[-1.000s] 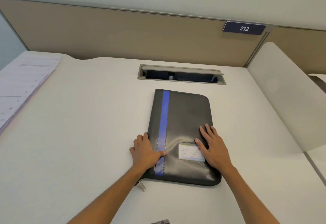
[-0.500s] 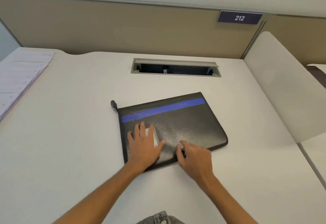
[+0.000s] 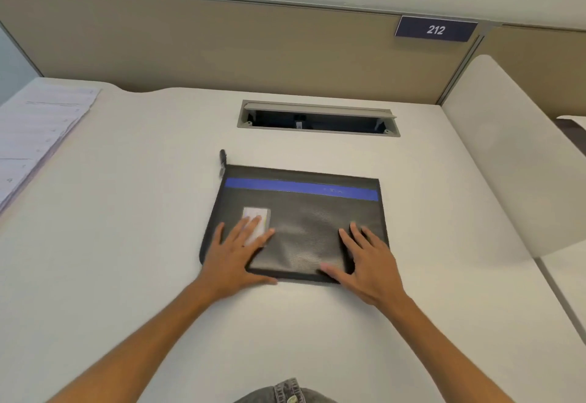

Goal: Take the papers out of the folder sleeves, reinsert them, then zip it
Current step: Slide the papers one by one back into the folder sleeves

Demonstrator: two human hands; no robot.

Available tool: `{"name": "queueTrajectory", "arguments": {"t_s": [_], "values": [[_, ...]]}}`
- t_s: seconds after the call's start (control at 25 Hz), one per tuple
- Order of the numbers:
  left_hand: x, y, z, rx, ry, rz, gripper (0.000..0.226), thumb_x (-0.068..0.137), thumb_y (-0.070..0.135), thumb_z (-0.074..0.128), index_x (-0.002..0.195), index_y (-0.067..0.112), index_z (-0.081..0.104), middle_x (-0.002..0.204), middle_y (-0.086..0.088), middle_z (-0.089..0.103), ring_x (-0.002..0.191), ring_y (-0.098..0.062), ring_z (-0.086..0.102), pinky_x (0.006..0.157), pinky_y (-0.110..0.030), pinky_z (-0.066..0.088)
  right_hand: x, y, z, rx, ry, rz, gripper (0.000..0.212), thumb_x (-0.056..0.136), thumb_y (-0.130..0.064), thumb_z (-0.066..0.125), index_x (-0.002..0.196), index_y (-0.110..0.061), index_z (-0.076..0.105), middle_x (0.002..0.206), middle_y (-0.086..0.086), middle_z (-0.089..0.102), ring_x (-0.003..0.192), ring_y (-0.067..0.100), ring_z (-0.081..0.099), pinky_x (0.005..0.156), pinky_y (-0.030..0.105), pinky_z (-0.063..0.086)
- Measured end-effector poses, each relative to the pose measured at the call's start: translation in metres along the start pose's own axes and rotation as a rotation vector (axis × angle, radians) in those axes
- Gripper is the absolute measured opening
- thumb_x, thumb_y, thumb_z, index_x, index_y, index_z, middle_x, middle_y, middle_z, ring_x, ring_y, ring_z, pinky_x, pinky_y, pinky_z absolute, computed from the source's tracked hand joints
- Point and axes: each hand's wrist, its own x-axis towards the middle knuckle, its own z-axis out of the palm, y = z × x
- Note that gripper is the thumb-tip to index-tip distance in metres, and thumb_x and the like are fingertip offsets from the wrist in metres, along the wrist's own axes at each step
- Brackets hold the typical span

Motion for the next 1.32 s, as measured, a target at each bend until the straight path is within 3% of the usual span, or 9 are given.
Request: {"name": "queueTrajectory", "arguments": {"t_s": [0.16, 0.32, 0.48, 0.76, 0.92, 1.04, 1.12, 1.2, 1.32], "values": [[-0.009, -0.052, -0.006, -0.193, 0.171, -0.396, 0.105, 0.059, 0.09, 0.051, 0.142, 0.025, 0.046, 0.152, -0.005, 0.036, 0.143, -0.024, 0.028, 0.114, -0.054, 0.013, -0.032, -0.042, 0.01, -0.027, 0.13, -0.127, 0.09, 0.071, -0.085, 0.046, 0.118, -0.012, 0.07, 0.125, 0.013, 0.066, 0.106, 0.031, 0.066, 0.081, 0.038, 0.054], [-0.009, -0.058, -0.006, -0.408, 0.253, -0.678, 0.069, 0.088, 0.051, 0.062, 0.143, 0.015, 0.043, 0.152, -0.007, 0.036, 0.144, -0.022, 0.026, 0.117, -0.052, 0.013, -0.062, -0.101, 0.023, 0.016, 0.066, -0.211, 0.087, 0.062, -0.081, 0.052, 0.11, -0.011, 0.073, 0.119, 0.018, 0.068, 0.098, 0.031, 0.07, 0.071, 0.034, 0.057], [-0.004, -0.028, 0.005, -0.619, 0.222, -0.57, 0.067, 0.09, 0.054, 0.055, 0.144, 0.018, 0.041, 0.15, 0.002, 0.039, 0.143, -0.015, 0.028, 0.118, -0.044, 0.002, -0.062, -0.148, 0.016, -0.066, -0.153, -0.104, 0.097, 0.044, -0.083, 0.057, 0.104, -0.009, 0.075, 0.106, 0.023, 0.071, 0.087, 0.034, 0.072, 0.066, 0.036, 0.057], [0.0, -0.018, -0.019, -0.935, 0.127, -0.687, 0.053, 0.103, 0.045, 0.034, 0.151, 0.024, 0.028, 0.159, 0.003, 0.025, 0.148, -0.019, 0.009, 0.121, -0.04, -0.004, -0.055, -0.186, -0.002, -0.129, -0.17, -0.061, 0.078, 0.04, -0.063, 0.076, 0.081, 0.004, 0.077, 0.069, 0.023, 0.07, 0.053, 0.038, 0.067, 0.04, 0.031, 0.051], [0.005, -0.031, -0.023, -1.098, 0.076, -0.787, 0.082, 0.083, 0.083, 0.024, 0.148, 0.033, 0.036, 0.157, 0.004, 0.031, 0.147, -0.022, 0.02, 0.121, -0.049, 0.011, -0.044, -0.204, -0.002, -0.075, -0.182, -0.165, 0.043, 0.057, -0.045, 0.067, 0.064, -0.003, 0.075, 0.034, 0.008, 0.039, 0.029, 0.026, 0.041, 0.039, 0.017, 0.011], [0.0, -0.032, -0.022, -1.222, 0.085, -0.792, 0.095, 0.072, 0.093, 0.012, 0.144, 0.039, 0.042, 0.155, 0.005, 0.034, 0.145, -0.021, 0.026, 0.12, -0.049, 0.014, -0.037, -0.214, -0.023, -0.009, 0.035, -0.24, 0.038, 0.056, -0.037, 0.061, 0.039, -0.013, 0.038, 0.041, 0.0, 0.007, 0.032, 0.019, 0.017, 0.05, 0.025, -0.011], [-0.006, -0.026, -0.023, -1.249, 0.092, -0.722, 0.07, 0.094, 0.07, 0.01, 0.144, 0.035, 0.044, 0.152, 0.002, 0.038, 0.142, -0.023, 0.032, 0.119, -0.046, 0.016, -0.039, -0.214, -0.051, 0.07, 0.043, -0.149, 0.03, 0.076, -0.031, 0.052, 0.057, -0.008, 0.052, 0.044, 0.002, 0.034, 0.038, 0.022, 0.035, 0.047, 0.023, -0.006], [-0.011, -0.023, -0.02, -1.136, 0.086, -0.647, 0.061, 0.098, 0.063, 0.014, 0.145, 0.034, 0.041, 0.153, 0.0, 0.038, 0.142, -0.023, 0.032, 0.12, -0.046, 0.015, -0.04, -0.209, -0.073, 0.093, 0.153, -0.199, 0.029, 0.085, -0.028, 0.056, 0.065, -0.011, 0.043, 0.057, 0.005, 0.049, 0.047, 0.026, 0.043, 0.046, 0.023, 0.001], [-0.02, -0.022, -0.003, -0.687, 0.031, -0.415, 0.092, 0.078, 0.078, 0.025, 0.153, 0.024, 0.025, 0.16, 0.001, 0.022, 0.149, -0.018, 0.013, 0.12, -0.042, -0.001, -0.044, -0.18, -0.111, 0.149, 0.271, -0.118, 0.033, 0.088, -0.037, 0.035, 0.08, -0.013, 0.056, 0.056, 0.004, 0.058, 0.043, 0.03, 0.05, 0.043, 0.032, 0.014]]}}
